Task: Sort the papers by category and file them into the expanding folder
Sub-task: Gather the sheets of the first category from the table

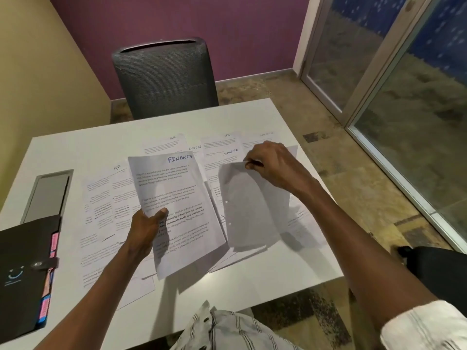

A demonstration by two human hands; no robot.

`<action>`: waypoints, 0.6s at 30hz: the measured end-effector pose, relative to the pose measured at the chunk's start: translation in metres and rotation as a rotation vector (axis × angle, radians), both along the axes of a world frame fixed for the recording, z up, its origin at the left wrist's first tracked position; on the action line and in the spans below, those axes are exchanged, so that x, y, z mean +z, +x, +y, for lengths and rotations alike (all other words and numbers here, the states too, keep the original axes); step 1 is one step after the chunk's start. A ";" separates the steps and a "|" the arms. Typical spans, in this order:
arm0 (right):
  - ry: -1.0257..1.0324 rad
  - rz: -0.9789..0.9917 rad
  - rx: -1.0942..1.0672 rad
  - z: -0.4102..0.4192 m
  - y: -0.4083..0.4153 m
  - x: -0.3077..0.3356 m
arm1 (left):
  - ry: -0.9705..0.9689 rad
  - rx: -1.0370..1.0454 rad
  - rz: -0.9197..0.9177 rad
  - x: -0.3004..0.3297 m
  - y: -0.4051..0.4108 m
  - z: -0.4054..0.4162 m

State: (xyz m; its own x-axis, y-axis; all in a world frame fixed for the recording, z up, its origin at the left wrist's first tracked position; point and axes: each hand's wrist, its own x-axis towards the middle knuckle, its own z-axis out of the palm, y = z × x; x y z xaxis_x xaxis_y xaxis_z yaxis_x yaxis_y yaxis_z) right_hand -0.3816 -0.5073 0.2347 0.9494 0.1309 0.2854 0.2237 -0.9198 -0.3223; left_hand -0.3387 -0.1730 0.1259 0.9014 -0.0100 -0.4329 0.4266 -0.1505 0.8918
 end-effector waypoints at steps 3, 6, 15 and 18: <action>0.005 -0.109 -0.047 0.008 0.016 0.015 | 0.006 0.016 -0.011 0.007 -0.002 0.007; 0.049 -0.202 -0.104 0.016 0.021 0.024 | 0.006 0.043 -0.030 0.013 -0.005 0.015; 0.117 -0.023 0.024 0.044 -0.044 -0.068 | 0.031 0.108 -0.063 0.012 -0.019 0.045; 0.105 0.147 0.002 0.054 -0.075 -0.151 | 0.032 0.112 -0.034 0.002 -0.023 0.052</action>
